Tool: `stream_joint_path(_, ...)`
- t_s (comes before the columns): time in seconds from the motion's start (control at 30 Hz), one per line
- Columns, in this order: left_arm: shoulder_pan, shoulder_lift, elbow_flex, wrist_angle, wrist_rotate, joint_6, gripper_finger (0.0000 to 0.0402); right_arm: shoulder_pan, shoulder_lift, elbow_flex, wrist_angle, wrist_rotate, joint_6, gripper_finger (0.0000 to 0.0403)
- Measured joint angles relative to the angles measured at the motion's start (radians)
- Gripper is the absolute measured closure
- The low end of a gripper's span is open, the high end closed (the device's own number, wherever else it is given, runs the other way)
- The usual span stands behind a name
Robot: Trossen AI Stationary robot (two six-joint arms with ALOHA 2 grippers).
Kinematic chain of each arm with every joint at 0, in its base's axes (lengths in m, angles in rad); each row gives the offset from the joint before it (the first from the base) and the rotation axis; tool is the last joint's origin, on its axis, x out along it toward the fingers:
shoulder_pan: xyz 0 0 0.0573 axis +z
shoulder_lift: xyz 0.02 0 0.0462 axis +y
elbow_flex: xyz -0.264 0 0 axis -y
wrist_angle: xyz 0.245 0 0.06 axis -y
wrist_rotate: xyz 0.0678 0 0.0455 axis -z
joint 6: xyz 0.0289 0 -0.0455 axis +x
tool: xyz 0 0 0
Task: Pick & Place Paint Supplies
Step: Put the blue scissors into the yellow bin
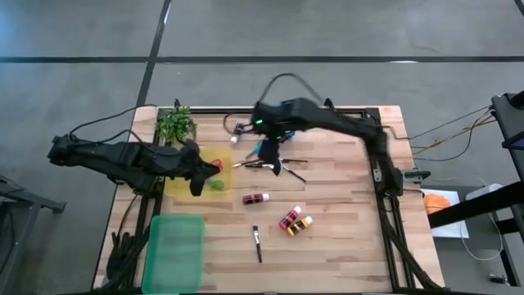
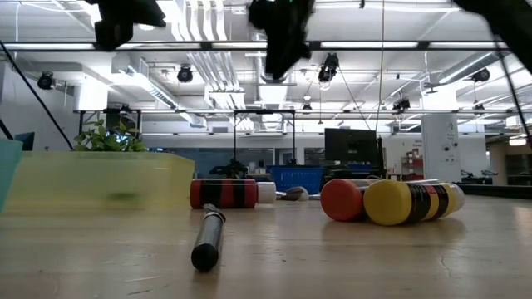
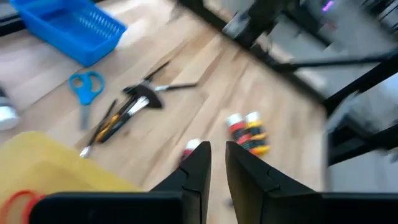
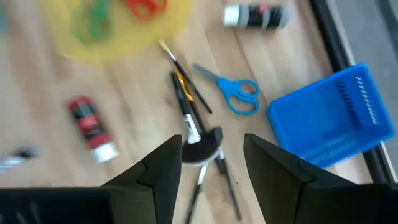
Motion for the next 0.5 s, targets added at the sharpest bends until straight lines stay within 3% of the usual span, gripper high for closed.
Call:
stream_joint_path(0.23, 0.026, 0.213, 0.009, 0.017, -0.092, 0.244, 0.0341, 0.037, -0.392, -0.299, 0.215, 0.007, 0.189, 0.0232)
stream_joint_path(0.5, 0.197, 0.442, 0.146, 0.125, -0.006, 0.423, 0.0339, 0.11, -0.669, -0.595, 0.393, 0.097, 0.422, 0.0232)
